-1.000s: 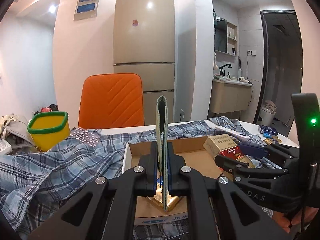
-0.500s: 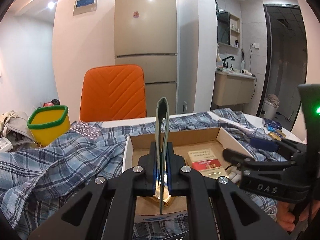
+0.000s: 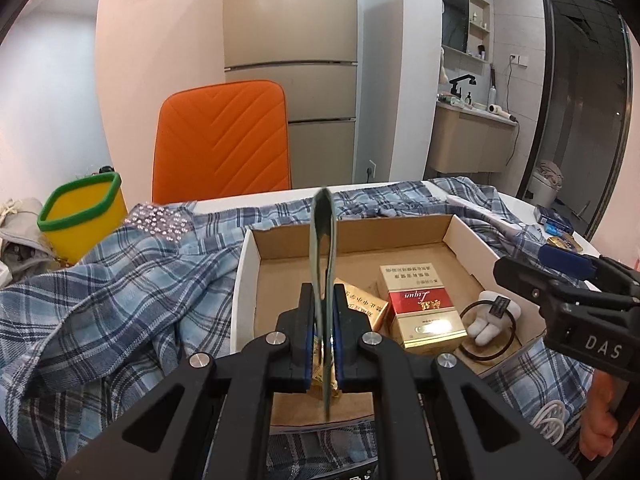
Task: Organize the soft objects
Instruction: 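Lower the green pouch and Liqun pack into the box and open both tools, then lower the left tool to the black Face tissue pack on the shirt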
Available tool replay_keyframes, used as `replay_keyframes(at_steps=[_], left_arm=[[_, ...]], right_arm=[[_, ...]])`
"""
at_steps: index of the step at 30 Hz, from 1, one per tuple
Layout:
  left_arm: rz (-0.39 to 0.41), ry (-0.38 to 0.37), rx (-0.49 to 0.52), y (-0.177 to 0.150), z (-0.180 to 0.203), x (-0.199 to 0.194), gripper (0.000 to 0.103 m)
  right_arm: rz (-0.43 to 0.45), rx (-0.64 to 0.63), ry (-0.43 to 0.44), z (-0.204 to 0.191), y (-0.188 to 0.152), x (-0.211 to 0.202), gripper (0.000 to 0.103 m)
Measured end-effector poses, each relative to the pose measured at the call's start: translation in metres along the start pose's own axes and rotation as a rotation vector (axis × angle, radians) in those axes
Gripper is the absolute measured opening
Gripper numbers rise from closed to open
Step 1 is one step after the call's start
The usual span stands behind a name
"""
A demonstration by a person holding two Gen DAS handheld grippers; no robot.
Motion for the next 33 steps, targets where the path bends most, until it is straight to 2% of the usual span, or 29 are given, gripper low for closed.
replay_keyframes(at_steps=[2, 4, 5, 6, 7, 8, 11, 15, 19, 23, 27, 32, 33], left_arm=[[-0.008, -0.002, 0.006, 0.0, 0.001, 0.001, 0.006], [-0.013, -0.01, 0.017, -0.001, 0.003, 0.002, 0.012], [-0.012, -0.014, 0.022, -0.001, 0.004, 0.002, 0.03], [-0.005, -0.019, 0.025, 0.0, 0.004, 0.001, 0.064], [0.018, -0.023, 0.026, -0.001, 0.005, -0.004, 0.078], [0.044, -0.027, 0.025, -0.001, 0.005, -0.008, 0.083], [0.098, -0.018, 0.028, 0.001, 0.006, -0.02, 0.083], [0.151, -0.049, 0.018, 0.003, 0.004, -0.038, 0.083], [0.24, -0.06, -0.002, 0.009, 0.003, -0.075, 0.084], [0.324, -0.074, -0.039, 0.01, -0.004, -0.113, 0.093], [0.384, -0.067, -0.044, 0.006, -0.007, -0.143, 0.102], [0.449, -0.031, -0.043, -0.007, -0.002, -0.164, 0.103], [0.452, -0.027, -0.039, -0.01, -0.001, -0.165, 0.103]], right_arm=[[-0.001, -0.001, -0.001, 0.0, -0.001, 0.001, 0.076], [0.0, 0.003, 0.0, 0.0, 0.0, 0.001, 0.076], [0.003, 0.008, -0.001, 0.001, 0.0, 0.001, 0.076], [0.007, 0.011, -0.001, 0.001, 0.0, 0.0, 0.076], [0.011, 0.015, -0.001, 0.002, 0.0, -0.001, 0.076], [0.017, 0.021, -0.001, 0.003, 0.001, -0.002, 0.076], [0.032, 0.031, -0.005, 0.006, 0.002, -0.006, 0.076], [0.062, 0.026, -0.012, 0.008, 0.005, -0.015, 0.076], [0.137, -0.014, -0.025, 0.003, 0.011, -0.038, 0.076], [0.21, -0.011, 0.002, 0.002, 0.017, -0.07, 0.082], [0.282, -0.026, 0.005, 0.0, 0.014, -0.102, 0.084], [0.337, -0.035, 0.034, -0.003, 0.003, -0.13, 0.087], [0.35, -0.043, 0.036, -0.004, 0.0, -0.136, 0.091]])
Point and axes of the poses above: each gripper's, at about its wrist camera, not at the fingertips, and x roughly the way its jaws point, z to its right, y to its top, the point moved 1 cm from there along x, roughly the way its jaws point, and after that the axes turned 1 degree about x, right-handed, at the moved point
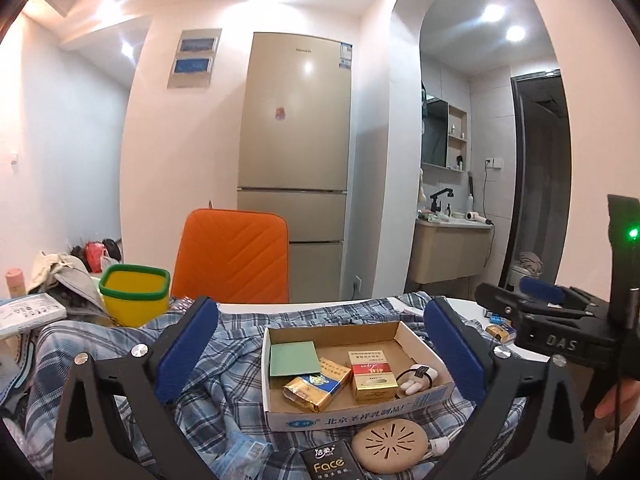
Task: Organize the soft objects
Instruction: 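Lower the left tool to the black Face tissue pack on the shirt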
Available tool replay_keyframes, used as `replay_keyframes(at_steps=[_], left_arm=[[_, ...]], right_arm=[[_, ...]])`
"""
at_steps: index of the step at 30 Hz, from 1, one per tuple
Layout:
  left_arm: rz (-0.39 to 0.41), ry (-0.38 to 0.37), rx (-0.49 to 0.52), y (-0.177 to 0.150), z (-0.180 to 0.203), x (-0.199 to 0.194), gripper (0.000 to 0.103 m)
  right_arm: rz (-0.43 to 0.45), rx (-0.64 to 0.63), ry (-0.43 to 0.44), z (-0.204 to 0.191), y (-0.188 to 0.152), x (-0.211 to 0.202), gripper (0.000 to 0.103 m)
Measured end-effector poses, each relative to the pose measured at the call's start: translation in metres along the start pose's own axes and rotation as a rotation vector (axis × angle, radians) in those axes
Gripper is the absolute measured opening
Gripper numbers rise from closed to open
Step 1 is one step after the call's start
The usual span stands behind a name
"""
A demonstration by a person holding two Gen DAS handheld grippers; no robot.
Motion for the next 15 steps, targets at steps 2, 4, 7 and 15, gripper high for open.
replay_keyframes(at_steps=[2, 4, 7, 15], left_arm=[[-0.011, -0.002, 0.017, -0.005, 0.002, -0.002, 0.103], [-0.02, 0.001, 0.034, -0.011, 0.006, -0.003, 0.103], [-0.056, -0.011, 0.058, -0.022, 0.012, -0.004, 0.103], [-0.248, 0.008, 0.046, -0.054, 0.013, 0.022, 0.103]], right_arm=[[0.022, -0.01, -0.002, -0.002, -0.002, -0.009, 0.099], [0.052, -0.019, -0.002, -0.004, -0.006, -0.018, 0.103], [0.061, -0.032, -0.008, -0.007, -0.013, -0.024, 0.103], [-0.015, -0.03, 0.007, -0.009, -0.036, -0.007, 0.103]])
Point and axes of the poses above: each gripper's, at about its wrist camera, not at the fingertips, and x roughly the way its jaws point, z to its right, y to its top, the point moved 1 cm from there along x, roughly the way its jaws point, and after that the axes turned 1 degree about x, right-handed, at the moved point
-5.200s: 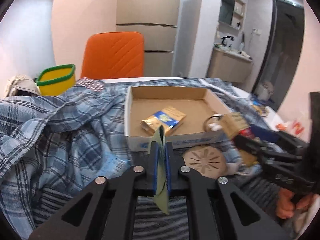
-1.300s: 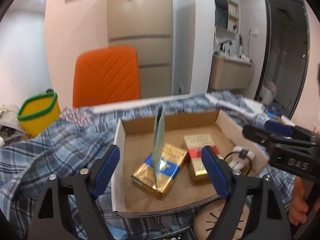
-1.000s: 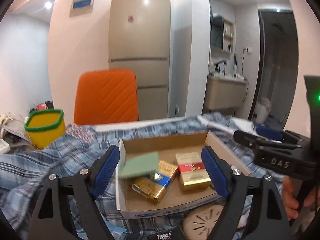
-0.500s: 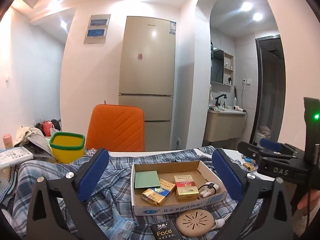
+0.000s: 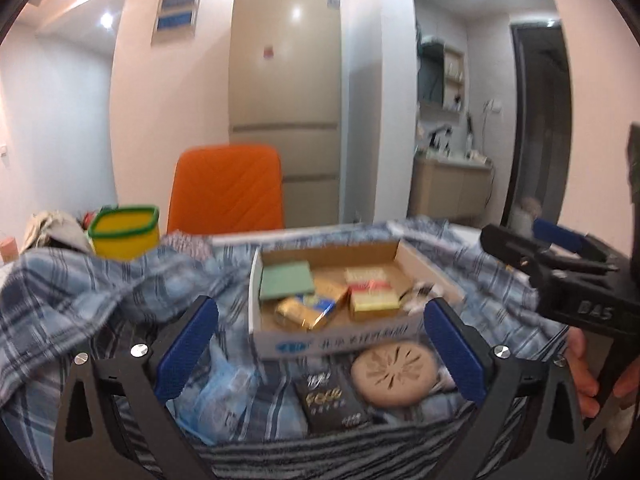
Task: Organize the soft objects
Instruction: 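Lower the left tool to the black Face tissue pack on the shirt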
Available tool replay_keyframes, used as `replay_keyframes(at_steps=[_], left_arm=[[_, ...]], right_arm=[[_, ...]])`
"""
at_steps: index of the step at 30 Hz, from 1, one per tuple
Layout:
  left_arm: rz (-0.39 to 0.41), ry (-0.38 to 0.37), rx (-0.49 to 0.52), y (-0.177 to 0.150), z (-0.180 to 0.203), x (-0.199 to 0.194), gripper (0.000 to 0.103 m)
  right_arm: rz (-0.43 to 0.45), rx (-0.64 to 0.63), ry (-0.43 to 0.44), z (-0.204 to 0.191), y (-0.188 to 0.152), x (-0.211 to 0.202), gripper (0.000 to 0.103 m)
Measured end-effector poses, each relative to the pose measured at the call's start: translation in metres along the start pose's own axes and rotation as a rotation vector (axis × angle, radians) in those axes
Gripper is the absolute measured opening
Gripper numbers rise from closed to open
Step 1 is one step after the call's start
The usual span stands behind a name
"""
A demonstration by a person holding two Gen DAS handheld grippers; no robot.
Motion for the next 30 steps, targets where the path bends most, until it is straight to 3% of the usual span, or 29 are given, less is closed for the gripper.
replay_keyframes(at_steps=[8, 11, 19, 26, 30], left_arm=[[-0.31, -0.008, -0.063, -0.02, -0.005, 0.046, 0.095], [-0.385, -0.021, -0.092, -0.028, -0.009, 0.058, 0.09], [-0.525, -0.063, -0.122, -0.042, -0.01, 0.081, 0.071], [-0.569, -0.066, -0.093, -0.045, -0.003, 0.088, 0.05], [-0.575, -0.071, -0.097, -0.046, -0.004, 0.088, 0.047]], right_arm=[[-0.103, 0.006, -0.01, -0.002, -0.016, 0.021, 0.103], [-0.121, 0.019, -0.022, 0.001, -0.018, 0.024, 0.103], [-0.126, -0.011, -0.021, -0.005, -0.02, 0.024, 0.103], [-0.114, -0.016, -0.016, -0.007, -0.02, 0.021, 0.103], [-0.115, -0.008, -0.016, -0.005, -0.02, 0.02, 0.103]])
Point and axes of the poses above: each gripper's, at about its wrist camera, not at the fingertips, and x roughly the way its jaws point, z to its right, y to its top, the point moved 1 cm from there along x, roughly the way its jaws point, and after that the axes turned 1 degree about x, right-handed, at the moved point
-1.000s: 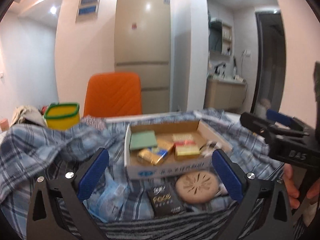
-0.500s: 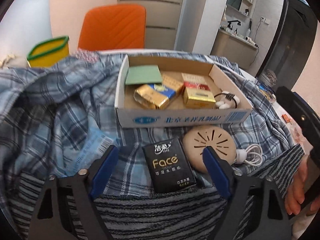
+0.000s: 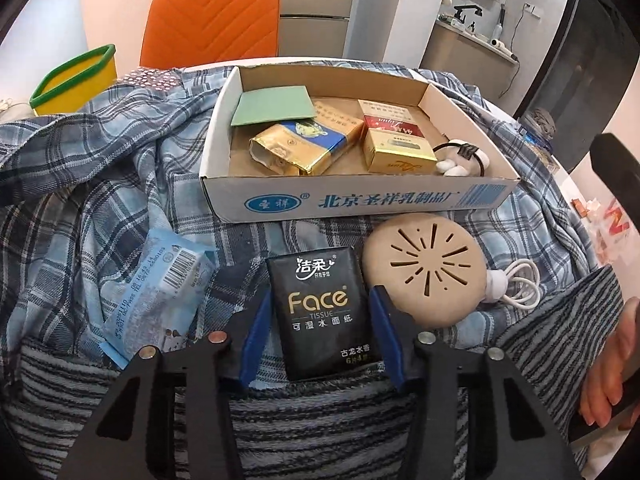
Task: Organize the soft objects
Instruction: 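Lower the left tool to the black Face tissue pack on the shirt, then grasp the Face tissue pack with the left tool while the right tool grasps the beige disc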
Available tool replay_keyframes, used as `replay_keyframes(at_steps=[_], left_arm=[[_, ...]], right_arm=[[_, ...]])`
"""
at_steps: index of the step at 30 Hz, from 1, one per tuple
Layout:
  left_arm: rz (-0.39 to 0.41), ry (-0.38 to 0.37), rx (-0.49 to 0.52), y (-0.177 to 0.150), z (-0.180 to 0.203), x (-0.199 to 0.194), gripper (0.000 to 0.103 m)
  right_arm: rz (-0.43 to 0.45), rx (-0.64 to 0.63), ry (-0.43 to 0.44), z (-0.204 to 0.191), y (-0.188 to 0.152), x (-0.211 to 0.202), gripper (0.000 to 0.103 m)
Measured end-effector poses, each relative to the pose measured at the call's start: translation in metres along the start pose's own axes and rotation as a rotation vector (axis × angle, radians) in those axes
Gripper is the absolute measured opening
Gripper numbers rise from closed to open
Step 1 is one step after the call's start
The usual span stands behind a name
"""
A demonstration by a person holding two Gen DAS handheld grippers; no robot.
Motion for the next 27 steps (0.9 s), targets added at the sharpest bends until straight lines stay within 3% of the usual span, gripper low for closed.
replay_keyframes(at_steps=[4, 6, 9, 11, 13, 14, 15, 22, 27], left_arm=[[0.034, -0.007, -0.009, 0.0, -0.002, -0.007, 0.038], [0.071, -0.004, -0.005, 0.001, -0.003, -0.017, 0.026], [0.129, -0.013, 0.006, 0.003, -0.004, -0.032, 0.025], [0.122, -0.004, 0.011, 0.005, -0.005, -0.035, 0.025], [0.095, -0.016, 0.003, 0.007, -0.007, -0.031, 0.035], [0.074, -0.009, -0.003, 0.007, -0.008, -0.026, 0.061], [0.076, -0.011, -0.012, 0.007, -0.01, -0.024, 0.075], [0.048, 0.015, -0.011, 0.004, -0.008, -0.012, 0.073], [-0.002, 0.042, 0.009, 0.002, -0.004, 0.001, 0.06]], right_arm=[[-0.001, -0.001, 0.0, 0.0, 0.0, 0.0, 0.103], [-0.002, 0.001, 0.001, 0.001, 0.0, 0.0, 0.103], [-0.005, 0.009, 0.006, 0.003, 0.0, 0.0, 0.103], [-0.01, 0.009, 0.011, 0.003, 0.0, 0.001, 0.103], [-0.017, 0.002, 0.008, 0.002, 0.0, 0.002, 0.103], [-0.02, -0.001, 0.009, 0.001, 0.0, 0.003, 0.103], [-0.02, -0.004, 0.009, 0.0, 0.0, 0.003, 0.103], [-0.02, 0.005, 0.013, 0.002, 0.0, 0.004, 0.103], [-0.016, -0.002, 0.016, 0.002, 0.0, 0.002, 0.103]])
Point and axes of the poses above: each gripper's, at about its wrist camera, not at the fingertips, and x roughly the way its jaws point, z to its right, y to its top, the point moved 1 cm from there along x, roughly the way its jaws point, and after that the axes turned 1 degree about x, right-handed, at the moved point
